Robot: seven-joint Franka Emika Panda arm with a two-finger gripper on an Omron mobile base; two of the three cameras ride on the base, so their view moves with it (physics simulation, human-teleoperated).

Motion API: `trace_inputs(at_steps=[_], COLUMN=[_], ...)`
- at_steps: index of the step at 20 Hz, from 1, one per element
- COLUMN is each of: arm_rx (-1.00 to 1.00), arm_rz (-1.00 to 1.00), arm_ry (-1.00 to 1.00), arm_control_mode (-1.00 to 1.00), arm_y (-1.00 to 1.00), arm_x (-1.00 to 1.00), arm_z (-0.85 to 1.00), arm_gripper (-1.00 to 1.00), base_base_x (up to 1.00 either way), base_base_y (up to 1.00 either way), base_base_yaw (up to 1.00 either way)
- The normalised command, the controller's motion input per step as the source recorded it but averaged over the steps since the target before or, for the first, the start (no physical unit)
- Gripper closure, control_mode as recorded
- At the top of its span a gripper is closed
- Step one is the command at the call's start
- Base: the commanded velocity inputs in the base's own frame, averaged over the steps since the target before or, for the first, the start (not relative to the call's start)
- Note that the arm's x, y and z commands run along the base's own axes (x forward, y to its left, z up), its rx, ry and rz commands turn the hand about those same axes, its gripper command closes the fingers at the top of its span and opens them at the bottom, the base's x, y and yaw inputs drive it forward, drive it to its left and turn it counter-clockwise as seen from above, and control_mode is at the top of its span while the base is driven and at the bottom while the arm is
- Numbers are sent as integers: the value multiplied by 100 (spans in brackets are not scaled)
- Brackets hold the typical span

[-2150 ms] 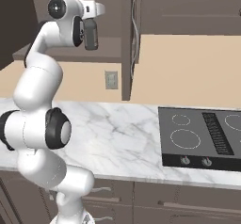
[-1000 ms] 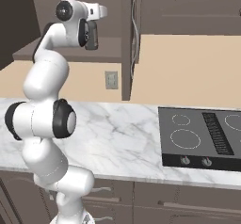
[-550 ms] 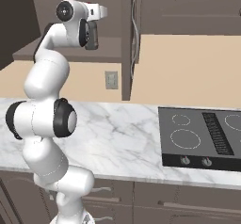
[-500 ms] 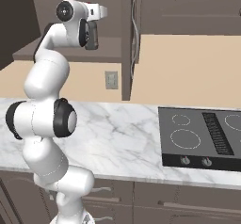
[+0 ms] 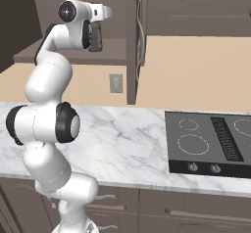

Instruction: Get the candle and the liquor from the cabinet and move them to the dining counter.

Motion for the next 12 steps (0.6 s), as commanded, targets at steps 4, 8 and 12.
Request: trace_inputs(at_steps=[4,8,12], arm_rx=[0,0,0], arm_rz=[0,0,0], arm_ry=[0,0,-2], arm_control_mode=[-100,-100,-100], arm_y=[0,0,0], arm_x=[-8,-25,-42], arm_z=[0,-1,-10], arm_gripper=[100,100,100], base_base_x=[0,0,0], base_base_y=[0,0,0], base_base_yaw=[0,0,0])
